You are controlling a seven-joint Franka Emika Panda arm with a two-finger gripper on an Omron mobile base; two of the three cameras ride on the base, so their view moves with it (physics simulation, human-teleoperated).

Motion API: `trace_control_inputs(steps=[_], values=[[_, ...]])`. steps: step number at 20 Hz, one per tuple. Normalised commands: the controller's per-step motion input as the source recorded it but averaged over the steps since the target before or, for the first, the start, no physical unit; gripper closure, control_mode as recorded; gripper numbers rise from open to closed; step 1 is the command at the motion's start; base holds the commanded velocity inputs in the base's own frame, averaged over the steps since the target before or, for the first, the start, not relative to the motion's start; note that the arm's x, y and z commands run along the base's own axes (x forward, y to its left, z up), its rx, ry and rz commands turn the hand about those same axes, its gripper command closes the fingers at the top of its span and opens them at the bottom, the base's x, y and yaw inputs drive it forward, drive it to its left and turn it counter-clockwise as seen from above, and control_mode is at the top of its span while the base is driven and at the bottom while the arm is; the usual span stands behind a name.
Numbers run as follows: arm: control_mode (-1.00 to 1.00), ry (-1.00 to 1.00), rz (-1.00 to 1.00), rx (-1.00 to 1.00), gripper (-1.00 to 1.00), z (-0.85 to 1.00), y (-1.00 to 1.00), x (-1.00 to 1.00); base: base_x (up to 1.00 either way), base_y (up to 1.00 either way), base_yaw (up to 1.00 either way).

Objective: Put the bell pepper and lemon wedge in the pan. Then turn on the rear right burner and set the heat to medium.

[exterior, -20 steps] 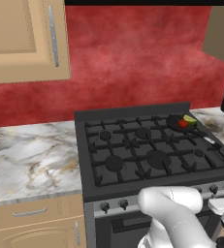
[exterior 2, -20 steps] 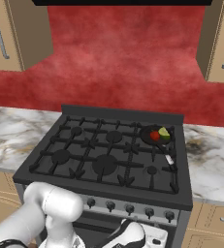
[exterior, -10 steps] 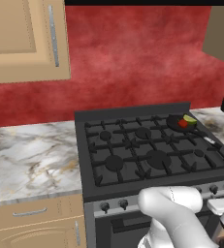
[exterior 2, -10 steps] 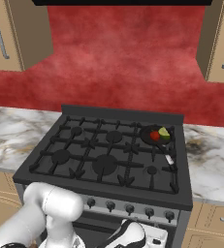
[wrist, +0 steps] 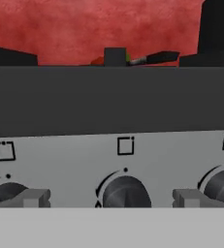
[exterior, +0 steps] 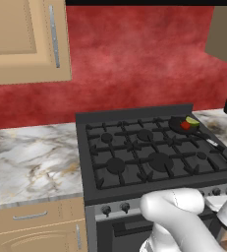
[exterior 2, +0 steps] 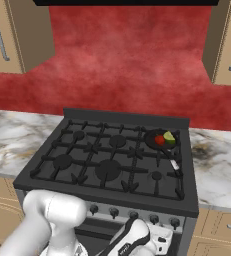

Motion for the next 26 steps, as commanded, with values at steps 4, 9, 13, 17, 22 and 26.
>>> trace_control_inputs(steps=[4, 9, 13, 17, 22, 26], values=[[-1.0, 0.0, 0.0, 0.0, -1.0, -0.17, -0.08, 0.02, 0.0, 0.0, 0.0], [-1.0, 0.0, 0.0, 0.0, -1.0, -0.19, -0.17, 0.0, 0.0, 0.0, 0.0], [-1.0, 0.0, 0.0, 0.0, -1.0, -0.15, -0.14, 0.0, 0.0, 0.0, 0.0], [-1.0, 0.0, 0.0, 0.0, -1.0, -0.06, -0.12, 0.06, 0.0, 0.0, 0.0], [-1.0, 0.04, 0.0, 0.0, -1.0, -0.04, -0.01, 0.13, 0.0, 0.0, 0.0], [-1.0, 0.05, 0.0, 0.0, -1.0, 0.0, 0.0, 0.23, 0.0, 0.0, 0.0]])
